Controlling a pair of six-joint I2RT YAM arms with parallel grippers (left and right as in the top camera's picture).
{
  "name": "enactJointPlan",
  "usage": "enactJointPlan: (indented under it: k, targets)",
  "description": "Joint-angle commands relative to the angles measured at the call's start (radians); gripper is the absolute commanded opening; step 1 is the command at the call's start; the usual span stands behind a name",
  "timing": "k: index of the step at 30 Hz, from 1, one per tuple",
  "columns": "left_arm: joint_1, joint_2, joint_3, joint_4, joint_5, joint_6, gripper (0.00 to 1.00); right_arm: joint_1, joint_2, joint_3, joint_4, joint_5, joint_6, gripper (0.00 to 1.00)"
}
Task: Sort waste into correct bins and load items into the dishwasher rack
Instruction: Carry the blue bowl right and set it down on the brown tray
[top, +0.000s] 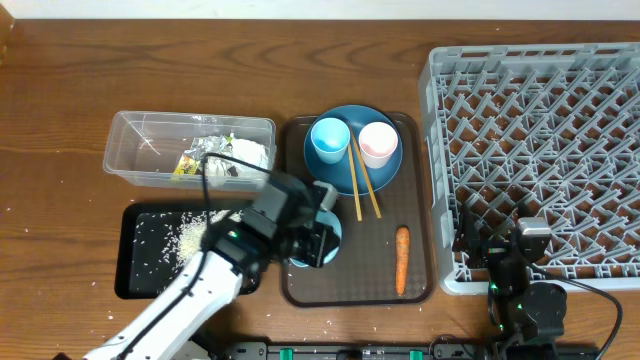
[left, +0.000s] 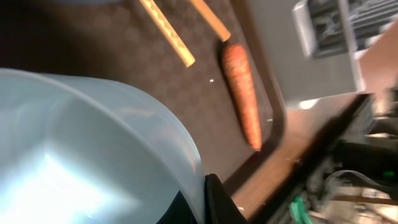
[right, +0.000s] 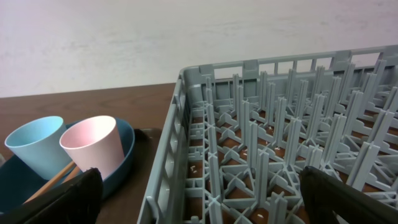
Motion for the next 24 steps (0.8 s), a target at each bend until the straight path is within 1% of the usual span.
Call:
enactJointPlan:
  k: [1,4,7,17,24]
  targets:
    - [-0.078,-0.011,0.006,0.015,-0.198,-0.009,0.06,0.008,0.001,-0.001,-0.004,-0.001,0.01,0.99]
    - [-0.129,0.0,0.006,0.031,-0.26,-0.008,0.07,0.008,0.001,-0.001,-0.004,-0.001,0.01,0.99]
    - [-0.164,0.015,0.006,0.043,-0.291,-0.008,0.06,0.008,0.001,-0.001,-0.004,-0.001,0.01,0.99]
    - [-0.23,0.105,0.006,0.114,-0.293,-0.008,0.08,0.008,0.001,-0.001,-0.004,-0.001,0.01,0.99]
    - [-0.234,0.159,0.006,0.132,-0.296,-0.007,0.08,0.008,0.001,-0.001,-0.004,-0.001,0.01,0.99]
